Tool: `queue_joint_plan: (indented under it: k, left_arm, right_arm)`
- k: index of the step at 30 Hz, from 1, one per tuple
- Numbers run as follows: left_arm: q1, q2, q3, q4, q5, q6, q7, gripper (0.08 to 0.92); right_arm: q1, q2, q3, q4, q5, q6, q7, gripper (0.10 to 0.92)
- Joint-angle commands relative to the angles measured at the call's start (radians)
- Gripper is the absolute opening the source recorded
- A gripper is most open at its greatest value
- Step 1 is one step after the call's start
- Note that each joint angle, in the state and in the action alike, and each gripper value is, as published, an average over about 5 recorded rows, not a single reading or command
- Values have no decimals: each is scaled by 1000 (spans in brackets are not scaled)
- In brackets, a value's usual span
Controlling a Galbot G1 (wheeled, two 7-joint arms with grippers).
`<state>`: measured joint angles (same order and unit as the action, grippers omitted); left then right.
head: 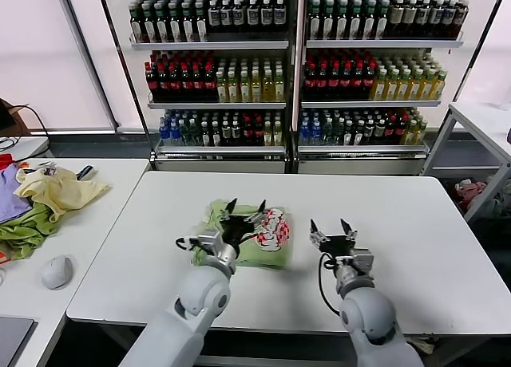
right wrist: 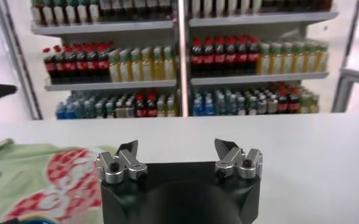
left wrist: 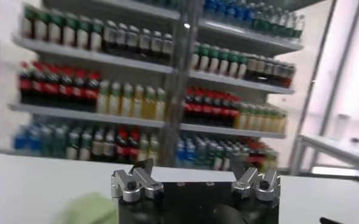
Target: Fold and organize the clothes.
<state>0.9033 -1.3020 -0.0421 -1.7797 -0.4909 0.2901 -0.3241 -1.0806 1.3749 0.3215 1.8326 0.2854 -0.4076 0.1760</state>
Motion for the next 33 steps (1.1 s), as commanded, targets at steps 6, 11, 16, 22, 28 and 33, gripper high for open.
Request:
queue_joint_plan:
  k: [6,11,16,22,28,33]
  left_arm:
    - [260,90,-114,-148,164,-21,-26,823]
    - [270,81,-121,-160,158,-5,-26,823]
    - [278,81,-123,-169,156,5,-26,823]
    - [291,77,-124,-184,156,11,-26,823]
    - [300,77,-128,-198,156,15,-26,823]
    - [309,77,-128,-206,157,16,-26,823]
  right_arm:
    - [178,151,-183,-278,-30,-13,33,823]
    - [184,170,-183,-326,-29,-22,53,823]
    - [177,180,-182,-347,-19,-25,83,797]
    - [167,171,-173,-338,0,-34,92,639]
    - [173,123,-154,-319,-15,-28,80,466]
    - [187,16,-117,-297,-23,-25,57,318]
